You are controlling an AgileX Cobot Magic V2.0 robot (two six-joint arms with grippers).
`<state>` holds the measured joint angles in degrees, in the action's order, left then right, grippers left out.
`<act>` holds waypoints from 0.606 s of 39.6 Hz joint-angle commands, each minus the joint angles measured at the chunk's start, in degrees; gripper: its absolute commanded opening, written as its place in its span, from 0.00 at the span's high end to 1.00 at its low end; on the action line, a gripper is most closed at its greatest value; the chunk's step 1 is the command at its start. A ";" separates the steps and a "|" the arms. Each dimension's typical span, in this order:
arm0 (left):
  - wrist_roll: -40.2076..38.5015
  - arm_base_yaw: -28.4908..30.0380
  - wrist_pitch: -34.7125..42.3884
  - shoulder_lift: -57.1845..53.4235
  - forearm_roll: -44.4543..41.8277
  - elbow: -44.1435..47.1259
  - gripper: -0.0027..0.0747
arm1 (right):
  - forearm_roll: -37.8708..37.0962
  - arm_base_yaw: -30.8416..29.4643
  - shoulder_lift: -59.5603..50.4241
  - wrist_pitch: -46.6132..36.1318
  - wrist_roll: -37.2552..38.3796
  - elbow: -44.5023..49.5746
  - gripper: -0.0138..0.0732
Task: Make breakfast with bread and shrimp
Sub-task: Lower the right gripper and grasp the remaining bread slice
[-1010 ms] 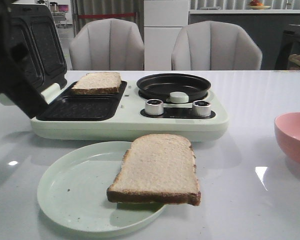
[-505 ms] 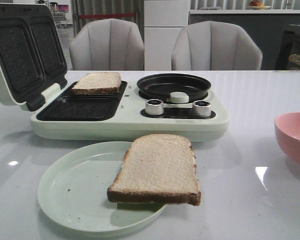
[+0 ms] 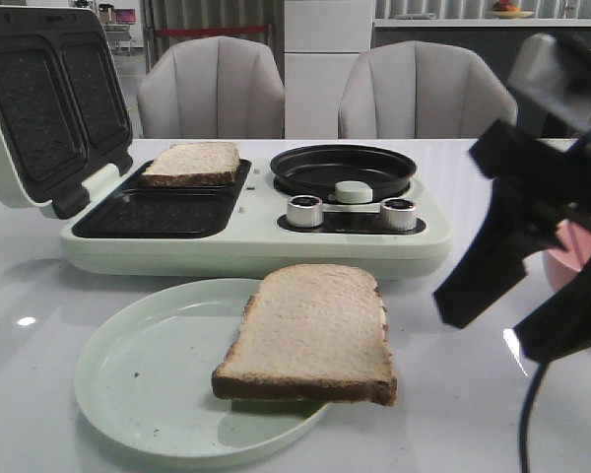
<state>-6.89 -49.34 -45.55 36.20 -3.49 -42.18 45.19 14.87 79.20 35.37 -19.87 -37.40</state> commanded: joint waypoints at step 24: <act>-0.02 -0.42 5.69 -0.11 0.18 -1.69 0.40 | 17.54 1.88 21.56 2.18 -13.79 -15.18 0.34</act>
<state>-6.89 -49.34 -44.26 36.20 -3.49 -42.18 60.50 16.72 102.22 34.92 -32.29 -50.41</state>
